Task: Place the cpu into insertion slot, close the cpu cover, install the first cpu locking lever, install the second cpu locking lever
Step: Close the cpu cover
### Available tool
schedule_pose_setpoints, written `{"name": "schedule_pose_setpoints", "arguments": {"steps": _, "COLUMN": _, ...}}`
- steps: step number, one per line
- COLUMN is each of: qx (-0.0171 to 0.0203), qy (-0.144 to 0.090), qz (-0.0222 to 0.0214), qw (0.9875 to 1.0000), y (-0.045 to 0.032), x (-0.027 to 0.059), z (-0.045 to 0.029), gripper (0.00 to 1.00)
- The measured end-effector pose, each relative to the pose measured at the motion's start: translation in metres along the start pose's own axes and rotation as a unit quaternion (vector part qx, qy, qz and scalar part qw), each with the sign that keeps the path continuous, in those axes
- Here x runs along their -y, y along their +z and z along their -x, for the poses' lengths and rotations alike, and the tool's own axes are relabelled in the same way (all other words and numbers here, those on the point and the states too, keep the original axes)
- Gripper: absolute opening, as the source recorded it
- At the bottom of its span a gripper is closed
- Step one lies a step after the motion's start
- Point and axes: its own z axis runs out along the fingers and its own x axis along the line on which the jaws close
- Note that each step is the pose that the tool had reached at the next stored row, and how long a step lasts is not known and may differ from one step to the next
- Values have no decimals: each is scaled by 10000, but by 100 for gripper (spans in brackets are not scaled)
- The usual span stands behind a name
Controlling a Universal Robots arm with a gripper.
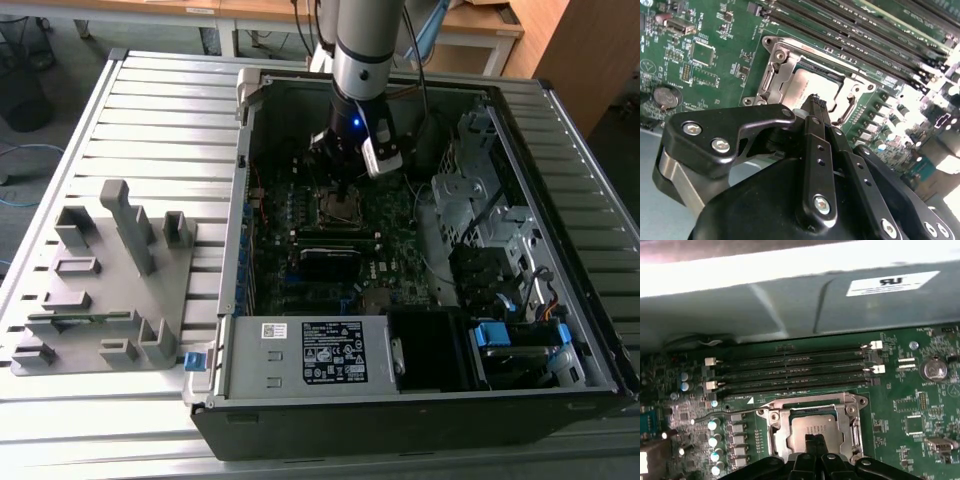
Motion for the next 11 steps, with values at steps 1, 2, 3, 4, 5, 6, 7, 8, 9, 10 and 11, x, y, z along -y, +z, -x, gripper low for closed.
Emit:
{"name": "schedule_pose_setpoints", "arguments": {"steps": 1, "qx": 10, "qy": -51, "qz": 1, "qw": 10000, "y": 1, "x": 0, "z": 0, "gripper": 11}}
{"name": "schedule_pose_setpoints", "arguments": {"steps": 2, "qx": 21, "qy": -99, "qz": 2, "qw": 9999, "y": 3, "x": 0, "z": 0, "gripper": 11}}
{"name": "schedule_pose_setpoints", "arguments": {"steps": 3, "qx": 34, "qy": -142, "qz": 3, "qw": 9999, "y": 4, "x": 0, "z": 0, "gripper": 11}}
{"name": "schedule_pose_setpoints", "arguments": {"steps": 4, "qx": 48, "qy": -179, "qz": 5, "qw": 9998, "y": 5, "x": 0, "z": 0, "gripper": 11}}
{"name": "schedule_pose_setpoints", "arguments": {"steps": 5, "qx": 65, "qy": -208, "qz": 8, "qw": 9998, "y": 7, "x": -1, "z": 0, "gripper": 11}}
{"name": "schedule_pose_setpoints", "arguments": {"steps": 6, "qx": 94, "qy": -249, "qz": 10, "qw": 9996, "y": 7, "x": 0, "z": -1, "gripper": 11}}
{"name": "schedule_pose_setpoints", "arguments": {"steps": 7, "qx": 112, "qy": -271, "qz": 11, "qw": 9996, "y": 7, "x": 0, "z": -1, "gripper": 11}}
{"name": "schedule_pose_setpoints", "arguments": {"steps": 8, "qx": 128, "qy": -294, "qz": 13, "qw": 9995, "y": 8, "x": 0, "z": -3, "gripper": 11}}
{"name": "schedule_pose_setpoints", "arguments": {"steps": 9, "qx": 137, "qy": -307, "qz": 14, "qw": 9994, "y": 8, "x": 0, "z": -7, "gripper": 11}}
{"name": "schedule_pose_setpoints", "arguments": {"steps": 10, "qx": 137, "qy": -309, "qz": 14, "qw": 9994, "y": 8, "x": 1, "z": -8, "gripper": 11}}
{"name": "schedule_pose_setpoints", "arguments": {"steps": 11, "qx": 137, "qy": -308, "qz": 13, "qw": 9994, "y": 8, "x": 1, "z": -12, "gripper": 11}}
